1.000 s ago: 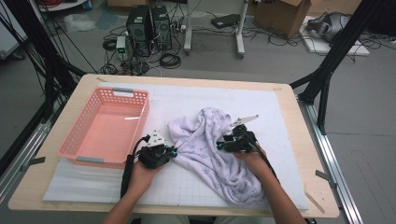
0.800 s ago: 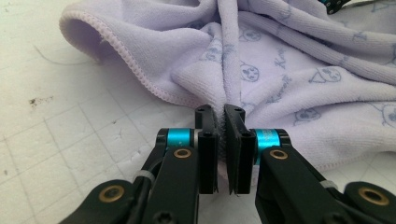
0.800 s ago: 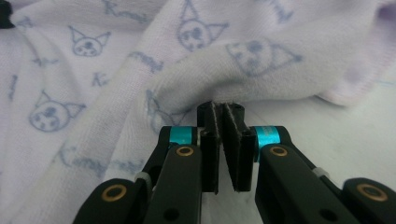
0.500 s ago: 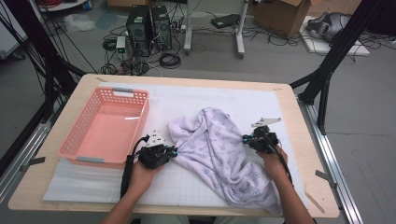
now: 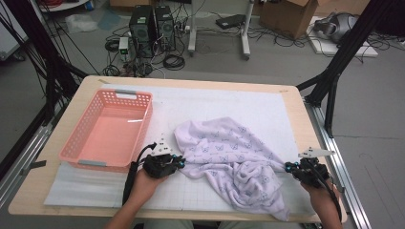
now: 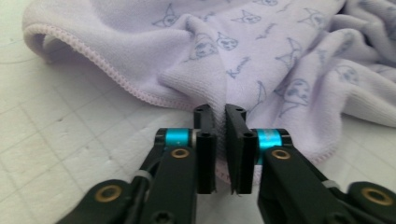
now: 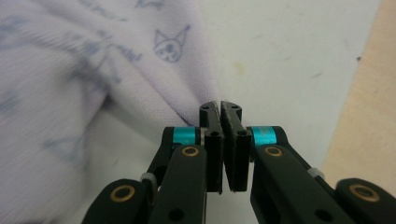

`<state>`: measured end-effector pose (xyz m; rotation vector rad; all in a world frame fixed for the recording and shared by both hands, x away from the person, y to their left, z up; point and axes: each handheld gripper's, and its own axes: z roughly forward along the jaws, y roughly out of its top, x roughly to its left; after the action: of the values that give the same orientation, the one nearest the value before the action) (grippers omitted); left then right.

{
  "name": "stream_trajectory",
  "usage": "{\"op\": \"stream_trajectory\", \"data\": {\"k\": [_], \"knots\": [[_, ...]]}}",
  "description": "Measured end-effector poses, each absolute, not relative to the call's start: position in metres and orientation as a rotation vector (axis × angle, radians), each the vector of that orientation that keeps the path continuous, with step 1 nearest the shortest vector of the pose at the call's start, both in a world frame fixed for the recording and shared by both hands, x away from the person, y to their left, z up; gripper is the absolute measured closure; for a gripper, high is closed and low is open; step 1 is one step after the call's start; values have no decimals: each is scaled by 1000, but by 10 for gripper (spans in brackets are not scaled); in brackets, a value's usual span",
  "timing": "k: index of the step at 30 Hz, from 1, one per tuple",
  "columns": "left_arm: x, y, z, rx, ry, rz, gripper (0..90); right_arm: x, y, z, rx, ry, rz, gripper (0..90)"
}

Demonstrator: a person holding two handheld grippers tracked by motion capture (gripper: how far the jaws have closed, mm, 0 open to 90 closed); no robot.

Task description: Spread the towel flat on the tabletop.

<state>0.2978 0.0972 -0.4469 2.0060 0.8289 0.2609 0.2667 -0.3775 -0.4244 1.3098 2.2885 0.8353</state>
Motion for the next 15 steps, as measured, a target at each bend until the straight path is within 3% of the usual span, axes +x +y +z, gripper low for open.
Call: {"op": "stream_trajectory", "data": {"k": [1, 2, 3, 5, 6, 7, 15], "knots": [[299, 96, -446, 1990, 858, 264, 511, 265, -377, -422, 1304, 2285, 853, 850], [302, 96, -445, 1969, 891, 264, 511, 265, -377, -422, 1304, 2285, 853, 850], [306, 96, -444, 1953, 910, 258, 413, 265, -376, -420, 1290, 2277, 883, 777], [314, 93, -442, 1912, 913, 299, 353, 276, -372, -410, 1287, 2201, 997, 608], [314, 93, -442, 1912, 913, 299, 353, 276, -372, -410, 1287, 2201, 997, 608], [317, 92, -442, 1887, 920, 319, 353, 291, -365, -406, 1263, 2178, 1044, 546], [357, 80, -441, 1881, 965, 301, 363, 354, -331, -417, 1243, 2214, 1042, 568]]}}
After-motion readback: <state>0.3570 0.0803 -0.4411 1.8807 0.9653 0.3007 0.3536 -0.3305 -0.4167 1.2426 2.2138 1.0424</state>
